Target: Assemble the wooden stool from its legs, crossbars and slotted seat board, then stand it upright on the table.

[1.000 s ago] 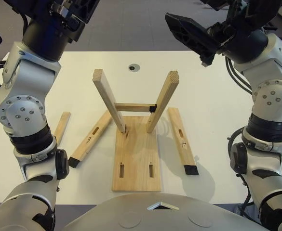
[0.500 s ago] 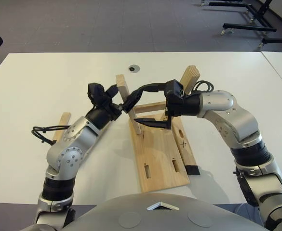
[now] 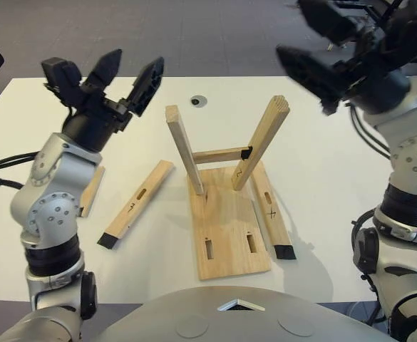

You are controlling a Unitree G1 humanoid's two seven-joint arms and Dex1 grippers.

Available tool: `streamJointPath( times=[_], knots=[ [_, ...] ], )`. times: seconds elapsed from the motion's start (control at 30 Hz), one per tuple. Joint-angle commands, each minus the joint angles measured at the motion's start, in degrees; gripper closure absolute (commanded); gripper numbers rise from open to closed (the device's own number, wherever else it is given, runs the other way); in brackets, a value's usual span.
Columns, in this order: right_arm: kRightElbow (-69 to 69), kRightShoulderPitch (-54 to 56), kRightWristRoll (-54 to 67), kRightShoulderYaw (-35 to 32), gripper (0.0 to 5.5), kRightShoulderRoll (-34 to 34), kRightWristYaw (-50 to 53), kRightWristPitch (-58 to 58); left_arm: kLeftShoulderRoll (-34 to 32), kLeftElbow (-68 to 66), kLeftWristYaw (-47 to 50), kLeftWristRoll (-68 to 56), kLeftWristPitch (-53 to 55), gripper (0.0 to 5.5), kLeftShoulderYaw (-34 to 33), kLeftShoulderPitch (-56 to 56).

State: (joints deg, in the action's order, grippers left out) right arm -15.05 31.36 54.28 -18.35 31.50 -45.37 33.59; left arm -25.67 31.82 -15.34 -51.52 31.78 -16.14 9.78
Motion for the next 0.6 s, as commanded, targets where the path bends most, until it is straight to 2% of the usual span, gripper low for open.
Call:
streamJointPath(
  times=[0.03, 0.13, 0.23, 0.33, 0.47, 0.6],
  knots=[
    [4.1, -2.8, -1.9, -4.9, 0.10, 0.6, 3.4, -2.4, -4.8, -2.7, -1.9, 5.1, 0.5, 0.13, -4.0, -7.8],
    [5.5, -5.7, -4.1, -5.9, 0.10, 0.1, 6.2, -3.7, -5.5, -5.5, -0.4, 10.7, 0.4, 0.13, -3.6, -10.6],
    [5.0, -9.8, -6.7, -4.8, 0.10, -0.6, 8.1, -4.4, -7.7, -6.5, -0.9, 16.5, 2.6, 0.13, -2.4, -18.5],
    [4.8, -13.4, -8.2, -4.7, 0.10, -1.7, 9.7, -5.2, -8.4, -13.4, -2.9, 20.4, 2.7, 0.13, -3.5, -26.2],
    [4.4, -15.6, -10.0, -3.6, 0.10, -2.2, 10.2, -6.2, -9.3, -20.3, -4.9, 23.7, 1.9, 0.13, -4.4, -27.9],
    [3.7, -16.1, -10.7, -2.5, 0.10, -2.9, 10.7, -6.7, -8.3, -21.5, -6.1, 24.7, 3.6, 0.13, -3.0, -28.2]
  ],
)
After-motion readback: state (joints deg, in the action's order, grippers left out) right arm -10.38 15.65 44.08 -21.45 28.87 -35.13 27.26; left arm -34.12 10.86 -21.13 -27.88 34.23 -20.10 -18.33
